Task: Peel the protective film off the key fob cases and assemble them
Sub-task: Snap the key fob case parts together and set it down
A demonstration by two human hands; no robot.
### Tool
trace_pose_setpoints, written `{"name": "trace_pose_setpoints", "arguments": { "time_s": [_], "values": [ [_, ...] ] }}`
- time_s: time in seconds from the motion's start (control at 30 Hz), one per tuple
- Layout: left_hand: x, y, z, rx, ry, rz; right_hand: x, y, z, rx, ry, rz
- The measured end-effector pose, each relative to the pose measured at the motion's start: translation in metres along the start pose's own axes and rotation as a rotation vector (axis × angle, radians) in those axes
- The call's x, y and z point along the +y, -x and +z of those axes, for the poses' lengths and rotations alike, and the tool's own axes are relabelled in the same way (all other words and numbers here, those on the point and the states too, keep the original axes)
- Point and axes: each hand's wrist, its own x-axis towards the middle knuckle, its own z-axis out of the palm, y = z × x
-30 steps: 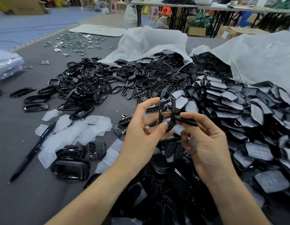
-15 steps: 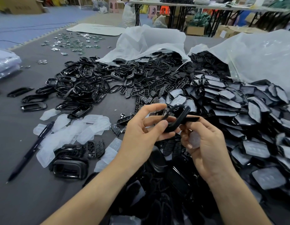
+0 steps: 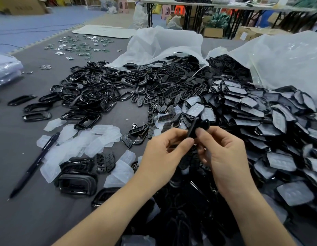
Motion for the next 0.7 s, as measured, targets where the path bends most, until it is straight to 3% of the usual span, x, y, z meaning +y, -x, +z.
{"name": "trace_pose_setpoints", "arguments": {
  "time_s": [0.23,0.47,0.7],
  "values": [
    [-0.002,-0.003,-0.001,0.023,0.145,-0.084,-0.004,-0.001,-0.007,-0.029,-0.010,-0.061],
    [-0.004,-0.005,-0.002,0.033,0.170,-0.132,-0.004,-0.005,-0.013,-0.019,0.249,-0.155],
    [-0.006,-0.005,-0.005,0.044,0.137,-0.147,-0.005,-0.003,-0.013,-0.049,0.350,-0.156]
  ]
}}
